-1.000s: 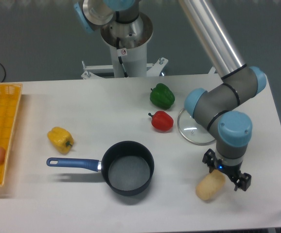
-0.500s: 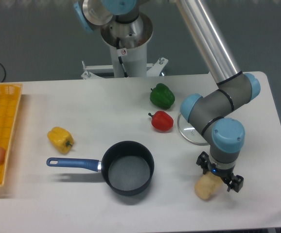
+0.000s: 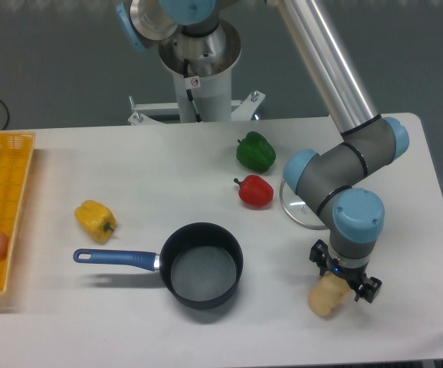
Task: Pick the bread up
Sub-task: 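Close the gripper on the bread roll, then lift the bread roll and carry it toward the black saucepan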
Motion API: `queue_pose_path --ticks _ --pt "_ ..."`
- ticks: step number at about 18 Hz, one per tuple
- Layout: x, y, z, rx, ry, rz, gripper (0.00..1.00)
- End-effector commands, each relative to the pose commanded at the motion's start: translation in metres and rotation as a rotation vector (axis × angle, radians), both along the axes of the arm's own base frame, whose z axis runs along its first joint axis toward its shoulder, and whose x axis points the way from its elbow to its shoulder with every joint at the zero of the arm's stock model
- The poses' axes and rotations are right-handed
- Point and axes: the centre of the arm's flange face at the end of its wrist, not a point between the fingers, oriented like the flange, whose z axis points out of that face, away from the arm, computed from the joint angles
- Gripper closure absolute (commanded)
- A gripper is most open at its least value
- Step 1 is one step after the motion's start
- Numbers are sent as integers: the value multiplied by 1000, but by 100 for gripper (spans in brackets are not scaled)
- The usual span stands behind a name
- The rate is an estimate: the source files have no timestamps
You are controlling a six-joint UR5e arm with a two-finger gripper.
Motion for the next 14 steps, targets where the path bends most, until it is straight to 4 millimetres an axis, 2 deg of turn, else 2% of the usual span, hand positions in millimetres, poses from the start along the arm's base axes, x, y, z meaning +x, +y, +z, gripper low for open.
queue_pose_path --ticks 3,7,10,14 --pt "2 -2 -3 -12 -4 6 65" --pt "3 -4 -3 -22 2 10 78" --pt "3 -4 -1 -20 5 12 79" --pt "13 -8 19 -13 17 12 79"
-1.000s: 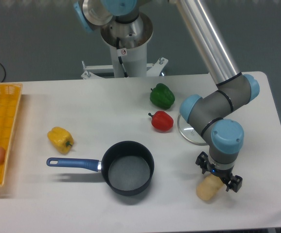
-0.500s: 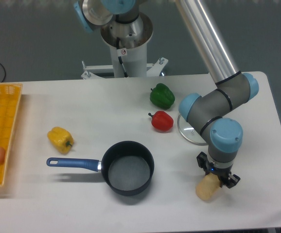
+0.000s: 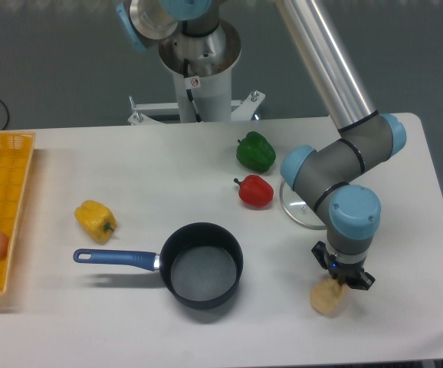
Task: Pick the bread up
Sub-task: 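Lift the bread roll and carry it toward the black saucepan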
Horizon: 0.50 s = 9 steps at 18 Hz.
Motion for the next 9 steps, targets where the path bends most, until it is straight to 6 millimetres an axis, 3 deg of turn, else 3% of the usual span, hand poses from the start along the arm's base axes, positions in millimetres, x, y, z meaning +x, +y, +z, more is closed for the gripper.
queue_pose_path --ticks 2,5,9 --pt "12 -3 13 4 5 1 78" --pt "37 7 37 19 22 -3 78" --pt "88 30 55 32 26 -12 78"
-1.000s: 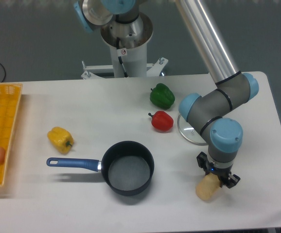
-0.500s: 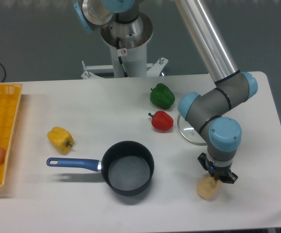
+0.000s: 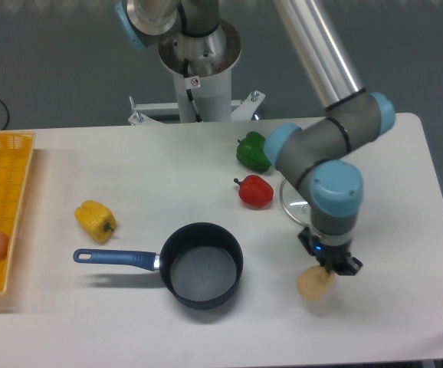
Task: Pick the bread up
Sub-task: 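Lift the bread roll and carry it toward the black saucepan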
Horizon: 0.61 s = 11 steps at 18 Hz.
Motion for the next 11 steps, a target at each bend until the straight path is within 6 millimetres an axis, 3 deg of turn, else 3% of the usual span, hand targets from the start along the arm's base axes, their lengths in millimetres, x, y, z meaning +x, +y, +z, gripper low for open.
queue_pose_path --ticks 6,11 --pt "57 25 28 34 14 13 78" --pt "82 28 41 45 15 22 78"
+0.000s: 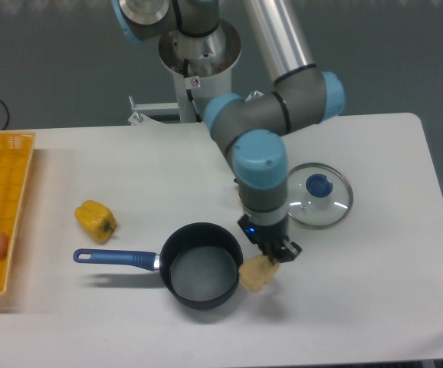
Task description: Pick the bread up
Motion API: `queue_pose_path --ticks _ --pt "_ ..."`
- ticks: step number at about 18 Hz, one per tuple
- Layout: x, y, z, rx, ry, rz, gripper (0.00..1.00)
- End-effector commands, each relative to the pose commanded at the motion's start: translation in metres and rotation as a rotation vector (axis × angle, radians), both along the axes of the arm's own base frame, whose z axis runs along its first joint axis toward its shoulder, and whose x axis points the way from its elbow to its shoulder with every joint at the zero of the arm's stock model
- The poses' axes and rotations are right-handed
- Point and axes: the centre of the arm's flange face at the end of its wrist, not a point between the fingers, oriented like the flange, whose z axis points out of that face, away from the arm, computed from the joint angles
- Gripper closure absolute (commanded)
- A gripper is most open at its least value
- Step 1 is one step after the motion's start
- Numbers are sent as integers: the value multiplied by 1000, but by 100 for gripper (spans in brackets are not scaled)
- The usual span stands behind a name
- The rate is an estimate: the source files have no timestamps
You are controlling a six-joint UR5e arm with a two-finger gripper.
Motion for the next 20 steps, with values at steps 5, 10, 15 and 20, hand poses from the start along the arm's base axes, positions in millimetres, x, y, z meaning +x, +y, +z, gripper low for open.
queue_pose_path --ticks 5,10,15,20 --pt "5 -3 11 -3 -11 -6 78" --pt "-11 -22 21 -45 -42 -43 78" --pt "-48 -61 24 -108 -73 -181 78" --pt "-60 -73 25 -124 -78 -200 78"
